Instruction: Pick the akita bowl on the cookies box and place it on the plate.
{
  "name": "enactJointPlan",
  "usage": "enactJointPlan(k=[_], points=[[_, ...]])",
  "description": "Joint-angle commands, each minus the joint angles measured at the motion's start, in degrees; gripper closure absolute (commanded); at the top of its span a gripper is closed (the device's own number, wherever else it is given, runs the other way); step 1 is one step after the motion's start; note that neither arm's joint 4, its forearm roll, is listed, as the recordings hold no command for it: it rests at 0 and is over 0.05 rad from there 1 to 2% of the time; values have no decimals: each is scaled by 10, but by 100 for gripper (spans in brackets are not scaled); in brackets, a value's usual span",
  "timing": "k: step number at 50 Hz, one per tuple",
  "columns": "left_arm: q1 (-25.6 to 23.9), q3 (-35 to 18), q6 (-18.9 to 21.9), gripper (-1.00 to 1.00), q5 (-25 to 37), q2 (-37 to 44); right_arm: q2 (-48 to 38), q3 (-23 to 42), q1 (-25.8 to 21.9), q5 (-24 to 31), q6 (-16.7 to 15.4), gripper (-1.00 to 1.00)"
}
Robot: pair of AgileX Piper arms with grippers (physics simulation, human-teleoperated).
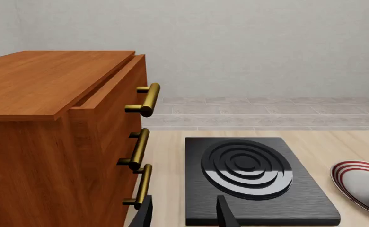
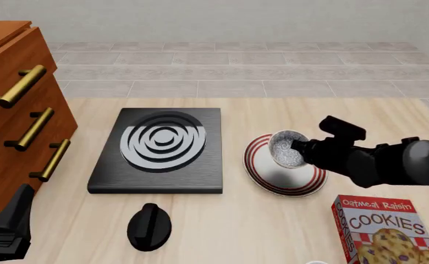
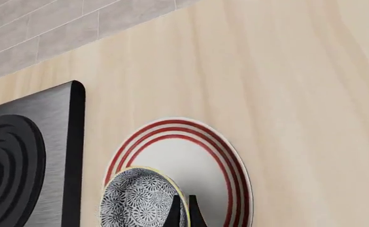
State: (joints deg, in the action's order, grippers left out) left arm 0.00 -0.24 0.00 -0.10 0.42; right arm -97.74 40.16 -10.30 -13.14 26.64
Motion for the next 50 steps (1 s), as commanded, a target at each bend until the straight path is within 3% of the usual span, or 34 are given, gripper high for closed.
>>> enactJointPlan(k=[1, 50], points=[[0, 0, 0, -100, 0, 0, -15, 9, 3, -2, -1, 100], [0, 0, 0, -100, 0, 0, -64, 21, 7, -24, -4, 100]])
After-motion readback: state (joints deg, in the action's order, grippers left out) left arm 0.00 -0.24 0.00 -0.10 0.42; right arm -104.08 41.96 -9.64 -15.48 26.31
